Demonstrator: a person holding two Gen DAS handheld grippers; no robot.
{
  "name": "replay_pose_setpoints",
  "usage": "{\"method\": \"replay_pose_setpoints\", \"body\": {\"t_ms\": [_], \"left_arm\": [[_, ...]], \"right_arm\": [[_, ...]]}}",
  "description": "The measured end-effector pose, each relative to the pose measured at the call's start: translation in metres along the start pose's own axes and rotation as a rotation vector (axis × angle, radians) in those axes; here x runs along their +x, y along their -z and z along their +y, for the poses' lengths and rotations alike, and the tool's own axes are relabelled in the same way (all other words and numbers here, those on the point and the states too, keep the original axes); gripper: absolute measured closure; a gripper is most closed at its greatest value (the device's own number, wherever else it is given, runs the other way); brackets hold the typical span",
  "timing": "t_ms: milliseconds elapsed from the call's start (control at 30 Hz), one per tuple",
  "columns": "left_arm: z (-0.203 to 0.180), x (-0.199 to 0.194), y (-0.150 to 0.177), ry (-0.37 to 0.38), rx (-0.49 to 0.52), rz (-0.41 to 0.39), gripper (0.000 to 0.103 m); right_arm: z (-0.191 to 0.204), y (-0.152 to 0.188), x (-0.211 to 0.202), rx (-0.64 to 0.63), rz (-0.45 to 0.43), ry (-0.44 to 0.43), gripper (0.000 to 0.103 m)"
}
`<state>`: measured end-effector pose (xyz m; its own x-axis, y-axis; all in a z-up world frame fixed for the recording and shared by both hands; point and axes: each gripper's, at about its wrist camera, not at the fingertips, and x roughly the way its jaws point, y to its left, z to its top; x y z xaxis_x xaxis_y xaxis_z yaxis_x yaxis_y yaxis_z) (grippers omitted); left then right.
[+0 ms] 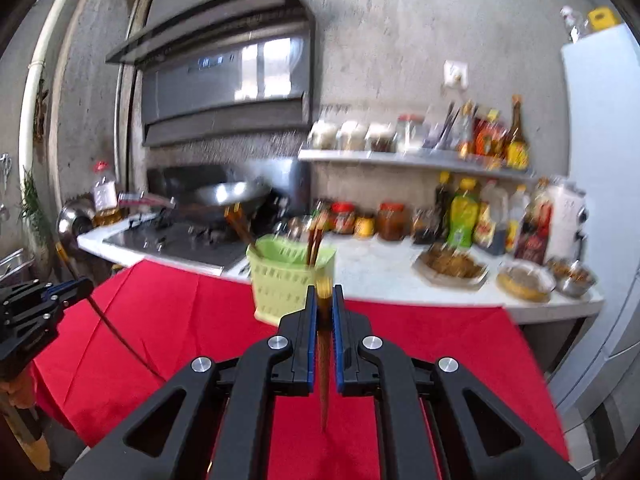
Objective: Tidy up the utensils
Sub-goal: 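Lift the left tool's chopstick upright over the green holder while the right tool carries its own, then lower the left tool's chopstick into the green holder and open it while the right tool releases its own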
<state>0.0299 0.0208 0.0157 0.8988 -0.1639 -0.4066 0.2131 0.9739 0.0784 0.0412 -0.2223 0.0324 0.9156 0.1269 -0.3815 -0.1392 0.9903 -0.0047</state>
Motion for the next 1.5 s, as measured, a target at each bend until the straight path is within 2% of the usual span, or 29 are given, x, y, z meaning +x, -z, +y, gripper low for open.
{"method": "replay_pose_setpoints", "body": {"t_ms": [200, 433, 700, 1000, 1200, 1333, 1500], "left_arm": [[0.003, 0.028, 0.027, 0.022, -0.015, 0.130, 0.096], [0.008, 0.029, 0.025, 0.032, -0.027, 0.117, 0.097], [0.009, 0.054, -0.018, 0.041, -0.017, 0.062, 0.097], [0.028, 0.104, -0.103, 0.050, -0.070, -0.051, 0.097], [0.019, 0.139, -0.149, 0.091, -0.057, -0.106, 0.097], [0.009, 0.170, -0.157, 0.141, -0.047, -0.082, 0.097], [0.007, 0.206, -0.143, 0.184, -0.063, -0.003, 0.096]], "right_arm": [[0.006, 0.029, 0.026, -0.011, 0.075, -0.008, 0.096], [0.003, 0.026, 0.025, -0.004, 0.077, -0.004, 0.097], [-0.014, -0.005, 0.046, 0.017, 0.057, 0.002, 0.097], [-0.024, -0.089, 0.087, -0.017, -0.066, 0.067, 0.097], [-0.022, -0.132, 0.115, -0.033, -0.121, 0.058, 0.096], [-0.017, -0.138, 0.141, -0.034, -0.107, 0.025, 0.096], [-0.014, -0.124, 0.174, -0.037, -0.039, -0.001, 0.096]]}}
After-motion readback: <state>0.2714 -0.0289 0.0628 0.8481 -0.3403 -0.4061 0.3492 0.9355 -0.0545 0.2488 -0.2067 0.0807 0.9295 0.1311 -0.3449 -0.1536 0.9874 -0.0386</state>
